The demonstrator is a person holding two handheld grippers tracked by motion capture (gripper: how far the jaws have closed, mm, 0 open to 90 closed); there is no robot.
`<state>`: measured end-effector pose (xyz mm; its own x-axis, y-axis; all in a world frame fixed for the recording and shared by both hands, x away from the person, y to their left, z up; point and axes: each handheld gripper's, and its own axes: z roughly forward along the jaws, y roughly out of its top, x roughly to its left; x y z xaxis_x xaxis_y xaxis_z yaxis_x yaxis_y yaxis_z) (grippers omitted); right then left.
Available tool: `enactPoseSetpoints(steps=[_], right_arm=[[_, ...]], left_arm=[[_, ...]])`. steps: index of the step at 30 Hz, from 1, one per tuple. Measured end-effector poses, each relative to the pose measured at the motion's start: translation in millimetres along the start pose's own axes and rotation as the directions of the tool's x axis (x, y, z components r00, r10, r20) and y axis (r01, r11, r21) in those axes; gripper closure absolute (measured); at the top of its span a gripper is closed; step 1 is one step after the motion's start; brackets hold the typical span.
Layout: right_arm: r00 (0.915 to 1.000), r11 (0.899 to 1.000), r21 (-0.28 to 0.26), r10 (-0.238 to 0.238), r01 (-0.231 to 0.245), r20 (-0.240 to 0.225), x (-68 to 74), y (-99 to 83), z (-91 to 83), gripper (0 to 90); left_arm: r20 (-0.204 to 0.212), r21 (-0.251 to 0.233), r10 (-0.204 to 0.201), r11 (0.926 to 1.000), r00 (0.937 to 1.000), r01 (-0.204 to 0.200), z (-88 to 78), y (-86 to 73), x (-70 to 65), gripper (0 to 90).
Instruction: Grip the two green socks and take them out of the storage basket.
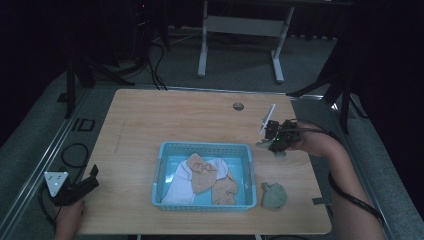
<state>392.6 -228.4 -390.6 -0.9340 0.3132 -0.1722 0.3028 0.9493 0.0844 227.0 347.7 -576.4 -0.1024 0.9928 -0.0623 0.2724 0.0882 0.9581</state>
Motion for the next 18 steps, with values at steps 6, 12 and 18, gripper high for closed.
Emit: enactPoseSetpoints(steps=[6,12,18], right_arm=[[0.9991,0.999,0.017,0.042,-0.042,0.003,-9.7,-19.5,10.9,84.6],[0.9972,0.997,-0.003,0.073,-0.073,-0.016,-15.5,-25.8,20.7,84.6],[0.9961,0.996,0.003,0.084,-0.084,-0.027,-20.3,-27.2,40.3,84.4]], left_arm=[[0.000,0.001,0.001,1.0000,1.0000,-0.001,0.1,0.0,0.0,0.7],[0.000,0.002,0.002,1.0000,1.0000,-0.002,0.1,0.1,-0.1,0.7],[0.002,0.002,0.002,1.0000,1.0000,-0.002,0.1,0.1,0.1,0.7]])
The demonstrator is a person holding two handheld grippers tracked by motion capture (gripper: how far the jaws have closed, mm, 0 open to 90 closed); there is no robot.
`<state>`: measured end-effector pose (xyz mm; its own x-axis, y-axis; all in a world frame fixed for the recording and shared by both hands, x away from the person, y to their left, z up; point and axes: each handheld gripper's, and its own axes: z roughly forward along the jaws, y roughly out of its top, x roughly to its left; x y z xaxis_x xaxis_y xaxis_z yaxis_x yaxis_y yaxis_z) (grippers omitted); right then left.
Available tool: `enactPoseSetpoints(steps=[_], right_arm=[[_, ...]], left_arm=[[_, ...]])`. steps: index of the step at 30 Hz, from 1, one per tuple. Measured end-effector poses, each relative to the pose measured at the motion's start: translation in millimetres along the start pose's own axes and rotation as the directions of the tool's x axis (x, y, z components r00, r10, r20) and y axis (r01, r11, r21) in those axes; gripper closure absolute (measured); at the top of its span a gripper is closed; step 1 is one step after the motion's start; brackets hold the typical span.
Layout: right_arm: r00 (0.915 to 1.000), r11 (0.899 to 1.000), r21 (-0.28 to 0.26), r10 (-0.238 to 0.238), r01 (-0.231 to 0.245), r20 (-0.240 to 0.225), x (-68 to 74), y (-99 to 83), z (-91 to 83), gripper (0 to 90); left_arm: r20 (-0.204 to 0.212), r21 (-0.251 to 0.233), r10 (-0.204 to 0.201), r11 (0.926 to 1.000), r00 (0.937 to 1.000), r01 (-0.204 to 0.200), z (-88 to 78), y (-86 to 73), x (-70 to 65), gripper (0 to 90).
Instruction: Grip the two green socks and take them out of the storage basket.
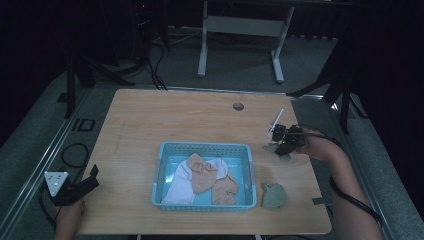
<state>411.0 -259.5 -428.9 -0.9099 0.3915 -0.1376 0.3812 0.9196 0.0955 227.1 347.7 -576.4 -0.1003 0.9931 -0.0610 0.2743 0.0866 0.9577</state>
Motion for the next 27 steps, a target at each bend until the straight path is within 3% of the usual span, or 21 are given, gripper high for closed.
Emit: enactPoseSetpoints(steps=[15,27], right_arm=[[0.9992,0.999,0.020,0.032,-0.032,-0.022,-4.3,-5.3,57.4,84.4],[0.9969,0.999,0.021,0.026,-0.024,-0.075,14.4,-8.1,88.0,82.4]], left_arm=[[0.000,0.001,0.004,1.0000,1.0000,-0.004,-0.2,0.0,-0.2,0.7],[-0.001,0.002,0.006,1.0000,1.0000,-0.006,0.0,0.1,-0.4,0.7]])
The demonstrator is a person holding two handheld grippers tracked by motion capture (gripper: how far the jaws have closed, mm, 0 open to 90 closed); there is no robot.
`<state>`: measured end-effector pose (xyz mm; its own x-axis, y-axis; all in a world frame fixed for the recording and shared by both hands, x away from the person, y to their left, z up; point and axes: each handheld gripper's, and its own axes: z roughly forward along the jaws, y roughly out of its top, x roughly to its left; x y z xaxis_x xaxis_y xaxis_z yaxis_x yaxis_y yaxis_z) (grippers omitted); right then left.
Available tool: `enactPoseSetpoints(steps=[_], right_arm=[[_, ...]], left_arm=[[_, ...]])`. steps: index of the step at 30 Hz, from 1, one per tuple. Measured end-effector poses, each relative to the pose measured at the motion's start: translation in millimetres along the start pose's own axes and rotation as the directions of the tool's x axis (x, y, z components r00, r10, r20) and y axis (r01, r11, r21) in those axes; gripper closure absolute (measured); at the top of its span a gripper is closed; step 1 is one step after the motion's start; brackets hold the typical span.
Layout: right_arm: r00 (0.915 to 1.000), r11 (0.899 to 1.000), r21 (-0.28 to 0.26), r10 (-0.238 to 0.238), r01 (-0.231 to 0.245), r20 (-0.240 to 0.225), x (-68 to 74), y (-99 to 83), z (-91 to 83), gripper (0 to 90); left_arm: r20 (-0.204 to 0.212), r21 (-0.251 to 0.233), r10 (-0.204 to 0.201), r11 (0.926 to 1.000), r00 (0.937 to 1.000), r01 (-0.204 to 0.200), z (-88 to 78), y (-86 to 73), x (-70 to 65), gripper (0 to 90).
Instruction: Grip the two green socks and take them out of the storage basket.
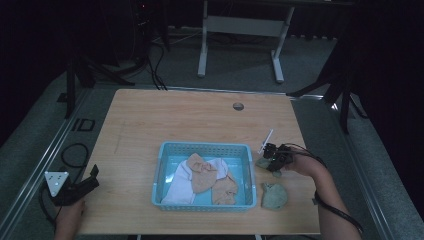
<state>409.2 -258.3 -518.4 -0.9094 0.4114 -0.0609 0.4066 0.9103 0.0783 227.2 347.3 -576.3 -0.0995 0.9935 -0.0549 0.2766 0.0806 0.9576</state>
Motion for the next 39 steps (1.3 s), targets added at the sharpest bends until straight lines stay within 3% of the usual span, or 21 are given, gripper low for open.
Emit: enactPoseSetpoints(steps=[1,7,10,13,22,23,24,25,29,33,35,37,39], right_arm=[[1.0000,1.000,-0.003,0.002,-0.002,-0.006,1.2,-0.3,-1.1,75.8],[0.9999,1.000,0.004,-0.011,0.011,-0.008,7.5,-4.3,-16.8,62.0],[0.9998,1.000,-0.019,0.000,-0.001,-0.019,8.7,-7.3,-23.5,59.3],[0.9995,0.998,-0.056,0.031,-0.031,0.006,8.4,-15.0,-33.2,56.7],[0.9924,0.986,-0.119,0.121,-0.117,0.025,1.5,-40.2,-35.8,54.6],[0.9872,0.980,-0.130,0.154,-0.147,0.042,-1.0,-47.4,-34.0,54.6],[0.9872,0.980,-0.130,0.154,-0.147,0.042,-1.0,-47.4,-34.0,54.6],[0.9819,0.973,-0.153,0.183,-0.174,0.047,-2.6,-54.9,-31.8,54.6],[0.9735,0.962,-0.173,0.223,-0.211,0.052,-4.9,-65.9,-27.3,54.6],[0.9529,0.934,-0.225,0.297,-0.278,0.058,-8.8,-84.2,-22.7,54.3],[0.9487,0.929,-0.233,0.310,-0.287,0.065,-9.0,-86.8,-21.9,54.0],[0.9302,0.907,-0.259,0.360,-0.332,0.070,-8.9,-97.8,-17.9,51.3],[0.9201,0.899,-0.262,0.384,-0.352,0.079,-8.4,-103.2,-13.9,47.6]], left_arm=[[0.000,-0.001,0.000,1.0000,1.0000,0.000,0.0,0.0,0.0,0.7],[0.000,-0.001,0.000,1.0000,1.0000,0.000,0.0,0.0,0.0,0.7],[0.000,-0.001,0.001,1.0000,1.0000,-0.001,0.0,0.0,0.0,0.7],[0.001,0.000,0.000,1.0000,1.0000,0.000,-0.1,0.0,0.1,0.7],[0.002,0.001,0.001,1.0000,1.0000,-0.001,0.1,0.1,0.1,0.7],[0.001,0.001,0.001,1.0000,1.0000,-0.001,0.2,0.1,0.0,0.7],[0.001,0.002,0.001,1.0000,1.0000,-0.001,0.1,0.1,0.0,0.7],[0.000,0.001,0.001,1.0000,1.0000,-0.001,0.2,0.1,0.0,0.7],[0.001,0.001,0.000,1.0000,1.0000,0.000,0.2,0.1,0.0,0.7],[0.001,0.001,0.001,1.0000,1.0000,-0.001,0.2,0.1,0.0,0.7],[0.001,0.002,0.000,1.0000,1.0000,0.000,0.2,0.1,0.1,0.7],[0.001,0.001,0.000,1.0000,1.0000,0.000,0.2,0.1,0.1,0.7],[0.001,0.002,0.000,1.0000,1.0000,0.000,0.2,0.1,0.1,0.7]])
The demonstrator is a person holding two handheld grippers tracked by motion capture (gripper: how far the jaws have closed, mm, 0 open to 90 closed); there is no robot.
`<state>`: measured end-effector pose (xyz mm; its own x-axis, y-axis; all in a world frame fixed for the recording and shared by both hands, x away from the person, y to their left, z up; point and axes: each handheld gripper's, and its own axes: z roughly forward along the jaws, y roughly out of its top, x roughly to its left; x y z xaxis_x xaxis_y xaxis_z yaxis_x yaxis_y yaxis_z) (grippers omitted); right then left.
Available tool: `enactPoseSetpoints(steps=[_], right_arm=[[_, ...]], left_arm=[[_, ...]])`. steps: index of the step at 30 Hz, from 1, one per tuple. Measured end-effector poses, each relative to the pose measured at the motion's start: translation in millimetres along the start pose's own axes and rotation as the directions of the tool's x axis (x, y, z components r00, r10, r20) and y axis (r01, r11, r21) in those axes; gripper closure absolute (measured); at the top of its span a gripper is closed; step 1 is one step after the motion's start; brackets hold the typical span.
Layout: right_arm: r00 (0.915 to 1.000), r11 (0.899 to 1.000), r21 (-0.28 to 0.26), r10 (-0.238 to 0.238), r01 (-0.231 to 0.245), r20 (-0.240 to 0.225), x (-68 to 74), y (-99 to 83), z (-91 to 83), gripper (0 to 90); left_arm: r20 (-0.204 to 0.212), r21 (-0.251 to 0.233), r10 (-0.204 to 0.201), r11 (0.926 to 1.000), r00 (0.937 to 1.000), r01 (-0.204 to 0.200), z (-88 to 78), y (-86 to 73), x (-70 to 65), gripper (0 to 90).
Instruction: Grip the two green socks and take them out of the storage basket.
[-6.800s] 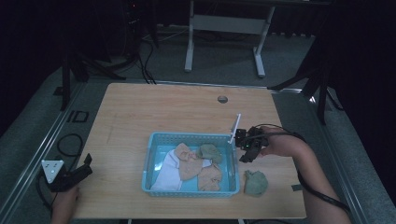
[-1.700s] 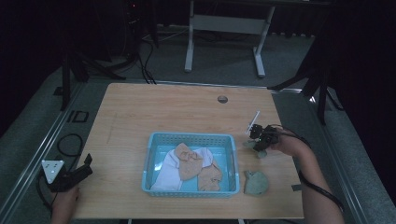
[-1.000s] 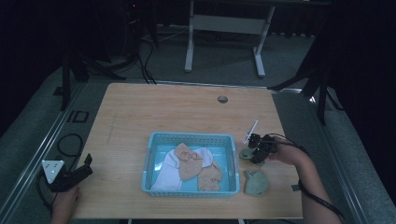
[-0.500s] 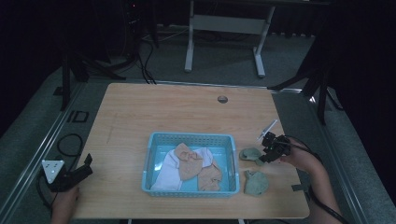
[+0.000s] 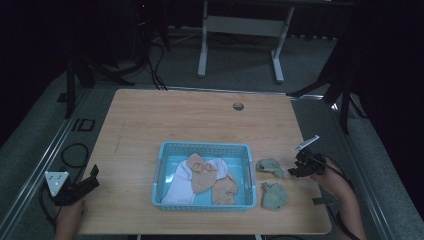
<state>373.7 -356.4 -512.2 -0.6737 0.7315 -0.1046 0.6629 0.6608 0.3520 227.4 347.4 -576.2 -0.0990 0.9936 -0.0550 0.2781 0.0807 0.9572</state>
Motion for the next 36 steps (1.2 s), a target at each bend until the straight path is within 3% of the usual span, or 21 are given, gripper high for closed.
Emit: enactPoseSetpoints(steps=[2,7,8,9,10,14,15,16,17,18,19,20,21,22,24,26,28,29,32,34,36], right_arm=[[0.9999,1.000,0.001,0.009,-0.009,0.008,-0.6,-3.2,1.6,46.3],[0.9857,0.985,-0.080,0.158,-0.153,0.060,-9.3,-22.3,3.0,33.6],[0.9857,0.985,-0.080,0.158,-0.153,0.060,-9.3,-22.3,3.0,33.6],[0.9806,0.979,-0.102,0.184,-0.177,0.067,-10.5,-25.3,2.3,30.3],[0.9675,0.963,-0.152,0.237,-0.222,0.087,-11.3,-31.3,0.6,25.3],[0.9408,0.930,-0.224,0.320,-0.290,0.111,-10.4,-43.0,-0.2,12.6],[0.9408,0.930,-0.224,0.320,-0.290,0.111,-10.4,-43.0,-0.2,12.6],[0.9282,0.907,-0.282,0.355,-0.312,0.113,-9.3,-51.7,-0.3,11.1],[0.9282,0.907,-0.282,0.355,-0.312,0.113,-9.3,-51.7,-0.3,11.1],[0.8964,0.871,-0.348,0.417,-0.347,0.151,-6.9,-59.6,0.2,10.8],[0.8964,0.871,-0.348,0.417,-0.347,0.151,-6.9,-59.6,0.2,10.8],[0.8693,0.847,-0.387,0.458,-0.363,0.187,-4.4,-65.4,0.6,10.7],[0.8693,0.847,-0.387,0.458,-0.363,0.187,-4.4,-65.4,0.6,10.7],[0.8517,0.814,-0.434,0.496,-0.387,0.170,-1.4,-72.3,0.5,10.3],[0.8266,0.775,-0.481,0.539,-0.411,0.163,2.3,-79.0,1.3,10.3],[0.8082,0.746,-0.522,0.565,-0.413,0.167,7.1,-83.9,2.9,10.3],[0.7940,0.731,-0.547,0.580,-0.409,0.181,12.2,-87.6,4.5,10.3],[0.7837,0.714,-0.570,0.594,-0.408,0.183,15.0,-89.8,5.6,10.3],[0.7718,0.691,-0.606,0.607,-0.394,0.190,19.3,-94.0,8.8,10.3],[0.7764,0.685,-0.618,0.603,-0.386,0.183,19.7,-94.7,8.1,10.3],[0.7720,0.677,-0.628,0.608,-0.383,0.185,20.3,-95.0,7.3,10.4]], left_arm=[[0.000,0.000,0.000,1.0000,1.0000,0.000,0.0,0.0,0.0,0.7],[0.001,0.001,-0.001,1.0000,1.0000,0.001,0.0,0.0,0.2,0.7],[0.001,0.001,-0.001,1.0000,1.0000,0.001,0.0,0.0,0.2,0.7],[0.000,0.001,-0.002,1.0000,1.0000,0.002,0.0,0.0,0.2,0.7],[0.000,0.001,-0.002,1.0000,1.0000,0.002,0.0,0.0,0.2,0.7],[0.000,0.000,-0.001,1.0000,1.0000,0.001,-0.1,0.0,0.1,0.7],[0.000,0.000,-0.001,1.0000,1.0000,0.001,-0.1,0.0,0.1,0.7],[0.000,0.000,-0.001,1.0000,1.0000,0.001,-0.1,0.0,0.1,0.7],[0.000,0.000,-0.001,1.0000,1.0000,0.001,-0.1,0.0,0.1,0.7],[0.000,-0.001,-0.001,1.0000,1.0000,0.001,-0.2,0.0,0.1,0.7],[0.000,-0.001,-0.001,1.0000,1.0000,0.001,-0.2,0.0,0.1,0.7],[0.000,-0.002,-0.001,1.0000,1.0000,0.001,-0.1,-0.1,0.1,0.7],[0.000,-0.002,-0.001,1.0000,1.0000,0.001,-0.1,-0.1,0.1,0.7],[0.000,-0.002,-0.001,1.0000,1.0000,0.001,-0.2,-0.1,0.0,0.7],[0.001,-0.001,0.000,1.0000,1.0000,0.000,-0.2,-0.1,0.1,0.7],[0.001,-0.002,-0.001,1.0000,1.0000,0.001,-0.2,-0.1,0.0,0.7],[0.001,-0.002,0.001,1.0000,1.0000,-0.001,-0.2,-0.1,0.0,0.7],[0.001,-0.003,0.001,1.0000,1.0000,-0.001,-0.2,-0.1,0.0,0.7],[0.001,-0.003,0.002,1.0000,1.0000,-0.002,-0.1,-0.1,-0.2,0.7],[0.001,-0.003,0.001,1.0000,1.0000,-0.001,-0.1,-0.1,-0.3,0.7],[0.001,-0.002,0.002,1.0000,1.0000,-0.002,0.0,-0.1,-0.2,0.7]])
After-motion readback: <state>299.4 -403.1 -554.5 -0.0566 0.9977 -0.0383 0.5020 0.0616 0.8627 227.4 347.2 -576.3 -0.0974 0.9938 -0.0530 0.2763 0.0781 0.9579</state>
